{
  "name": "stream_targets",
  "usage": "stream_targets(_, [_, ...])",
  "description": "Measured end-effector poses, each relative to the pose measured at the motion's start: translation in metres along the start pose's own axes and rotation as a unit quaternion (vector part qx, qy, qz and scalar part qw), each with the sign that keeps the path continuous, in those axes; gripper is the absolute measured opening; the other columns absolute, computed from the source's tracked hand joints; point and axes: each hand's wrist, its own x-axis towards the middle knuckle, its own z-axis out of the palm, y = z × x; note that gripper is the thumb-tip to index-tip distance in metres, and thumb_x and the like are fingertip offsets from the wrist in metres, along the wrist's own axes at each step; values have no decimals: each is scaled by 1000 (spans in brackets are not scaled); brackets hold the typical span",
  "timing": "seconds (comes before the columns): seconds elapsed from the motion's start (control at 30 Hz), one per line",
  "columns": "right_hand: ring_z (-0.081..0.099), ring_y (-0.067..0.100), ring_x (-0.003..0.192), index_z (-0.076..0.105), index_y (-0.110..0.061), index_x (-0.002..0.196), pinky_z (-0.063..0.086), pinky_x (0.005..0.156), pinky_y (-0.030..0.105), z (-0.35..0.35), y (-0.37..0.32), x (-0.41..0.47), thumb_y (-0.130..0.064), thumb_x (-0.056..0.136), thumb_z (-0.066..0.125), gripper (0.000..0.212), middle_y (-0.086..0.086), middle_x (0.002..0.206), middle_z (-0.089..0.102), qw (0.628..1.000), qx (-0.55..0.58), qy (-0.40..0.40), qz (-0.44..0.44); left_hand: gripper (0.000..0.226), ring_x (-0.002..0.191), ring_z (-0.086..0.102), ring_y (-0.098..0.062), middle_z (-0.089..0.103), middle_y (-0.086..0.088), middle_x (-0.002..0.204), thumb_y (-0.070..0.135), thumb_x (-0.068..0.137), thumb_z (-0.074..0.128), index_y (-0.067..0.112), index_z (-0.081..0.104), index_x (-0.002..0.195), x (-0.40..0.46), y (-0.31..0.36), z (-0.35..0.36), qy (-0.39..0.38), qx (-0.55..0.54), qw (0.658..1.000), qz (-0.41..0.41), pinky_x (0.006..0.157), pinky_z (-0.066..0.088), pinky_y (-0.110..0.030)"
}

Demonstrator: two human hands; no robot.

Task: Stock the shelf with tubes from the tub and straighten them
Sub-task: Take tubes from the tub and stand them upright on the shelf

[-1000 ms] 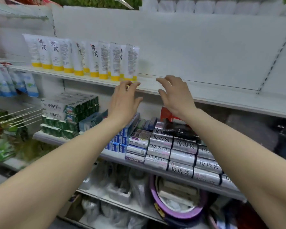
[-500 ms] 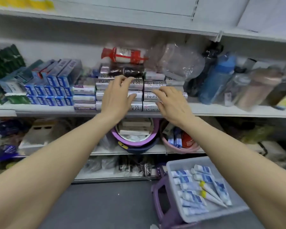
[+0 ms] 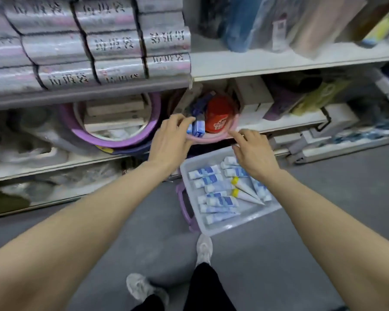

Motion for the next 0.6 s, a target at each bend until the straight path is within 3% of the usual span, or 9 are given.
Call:
stream_targets(0.23, [62,38,88,63,-9,118,48,72,41,91,102,-64,-10,77,70,42,15,101,65,993,40,-81,73,59,113,48,-29,49,-7,128,15,82,69,17,48,137,23,56,134,-121,-35,992,2,93,44,-39])
stream_targets(0.4, [61,37,91,62,-10,121,48,76,40,147,146,-103,-9,77,69,44,12,104,66,981,66,-139,122,55,113,51,-34,53,-9,128,9,80,71,15,55,132,28,84,223,-190,-60,980,13,91,47,-45])
stream_targets(0.6, [61,38,89,64,-10,114,48,74,41,208,167,-128,-7,71,73,44,12,99,66,963,94,-203,150,48,112,53,-33,57,-8,125,7,81,69,14,59,127,20,94,305,-258,-62,964,20,90,48,-41])
